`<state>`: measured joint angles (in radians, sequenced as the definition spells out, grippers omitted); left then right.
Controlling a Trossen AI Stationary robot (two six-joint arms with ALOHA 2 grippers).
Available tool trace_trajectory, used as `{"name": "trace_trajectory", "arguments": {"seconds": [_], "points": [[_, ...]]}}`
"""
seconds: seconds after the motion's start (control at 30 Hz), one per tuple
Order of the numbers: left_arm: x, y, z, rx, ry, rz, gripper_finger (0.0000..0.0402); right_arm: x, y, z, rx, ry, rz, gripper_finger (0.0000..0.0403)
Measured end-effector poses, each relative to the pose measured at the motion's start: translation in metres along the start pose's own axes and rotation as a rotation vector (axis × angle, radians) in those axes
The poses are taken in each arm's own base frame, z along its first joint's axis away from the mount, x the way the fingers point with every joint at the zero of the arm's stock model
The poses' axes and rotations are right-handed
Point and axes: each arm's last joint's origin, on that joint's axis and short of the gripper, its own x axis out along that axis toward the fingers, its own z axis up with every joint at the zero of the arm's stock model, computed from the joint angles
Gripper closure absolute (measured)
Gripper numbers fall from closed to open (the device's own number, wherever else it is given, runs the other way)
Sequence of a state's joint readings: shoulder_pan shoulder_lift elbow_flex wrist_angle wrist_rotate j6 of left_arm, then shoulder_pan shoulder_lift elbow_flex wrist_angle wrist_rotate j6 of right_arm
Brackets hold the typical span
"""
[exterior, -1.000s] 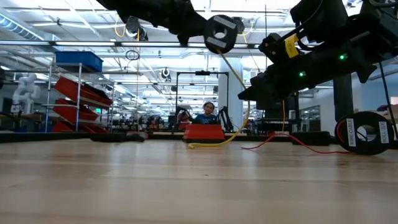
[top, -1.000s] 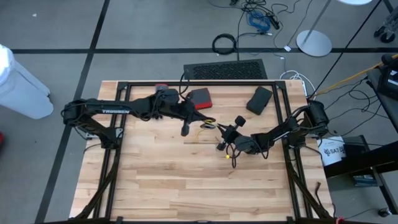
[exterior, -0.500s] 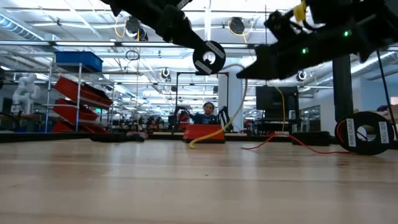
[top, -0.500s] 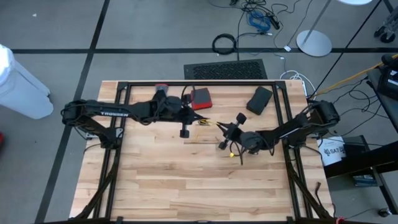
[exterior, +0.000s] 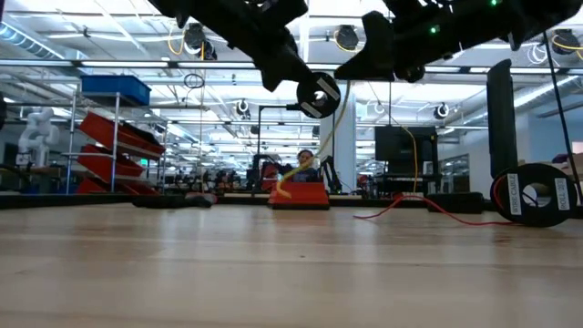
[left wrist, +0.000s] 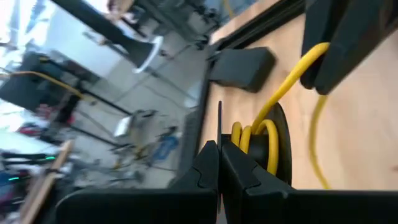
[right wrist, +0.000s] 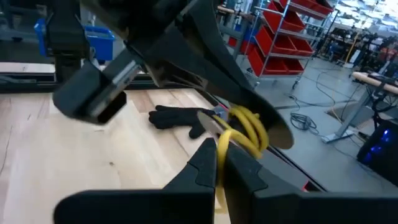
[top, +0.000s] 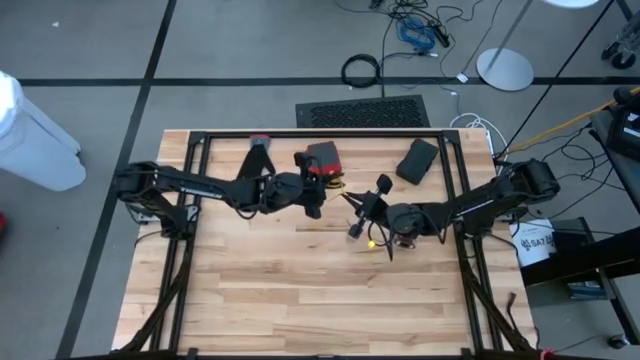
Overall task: Coil cords
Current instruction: Coil the yellow wire onto the spool
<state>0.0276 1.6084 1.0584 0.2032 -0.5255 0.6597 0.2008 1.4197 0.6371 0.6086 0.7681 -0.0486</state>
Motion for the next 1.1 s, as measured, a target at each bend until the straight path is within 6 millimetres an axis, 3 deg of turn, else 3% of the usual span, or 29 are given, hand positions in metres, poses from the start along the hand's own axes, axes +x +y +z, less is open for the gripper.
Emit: {"name": "trace_trajectory", "arguments": {"seconds": [0.6, 1.1], "points": [[0.006, 0.008, -0.01, 0.004, 0.128, 0.141, 0.0401, 0.009, -0.005, 0.009, 0.158, -0.017, 0.034, 0.0399], [0.007, 0.012, -0.007, -0.109, 0.081, 0.169, 0.0401, 0.012, -0.008, 0.015, 0.192, -0.078, 0.069, 0.0399]]}}
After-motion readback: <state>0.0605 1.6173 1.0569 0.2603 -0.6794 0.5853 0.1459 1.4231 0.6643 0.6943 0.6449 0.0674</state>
